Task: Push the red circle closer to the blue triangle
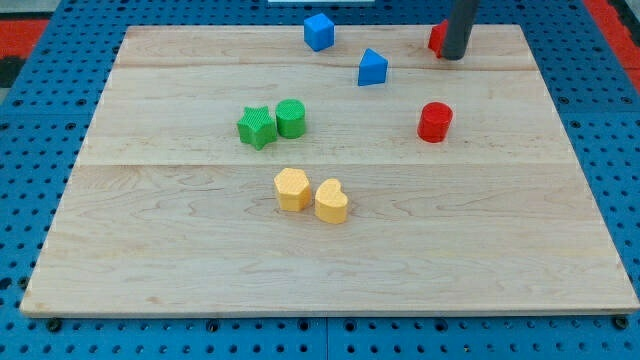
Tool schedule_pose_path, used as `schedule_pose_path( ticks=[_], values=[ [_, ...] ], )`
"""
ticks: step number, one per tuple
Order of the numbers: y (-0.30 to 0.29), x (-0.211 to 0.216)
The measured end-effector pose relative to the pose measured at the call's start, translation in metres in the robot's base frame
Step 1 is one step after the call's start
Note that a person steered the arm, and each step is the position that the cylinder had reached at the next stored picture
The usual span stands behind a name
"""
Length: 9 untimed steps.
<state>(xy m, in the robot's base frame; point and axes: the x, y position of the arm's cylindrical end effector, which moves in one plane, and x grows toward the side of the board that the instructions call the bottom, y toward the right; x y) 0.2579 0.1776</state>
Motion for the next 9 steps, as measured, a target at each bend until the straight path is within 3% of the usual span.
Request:
schedule_pose_path(
  ticks=[2, 4, 6, 7, 8, 9],
  values=[
    [0.002, 0.007],
    [-0.013, 0.14],
    [-0.019, 0.116],
    [-0.011, 0.167],
    [-0.037, 0.172],
    [-0.047, 0.135]
  ],
)
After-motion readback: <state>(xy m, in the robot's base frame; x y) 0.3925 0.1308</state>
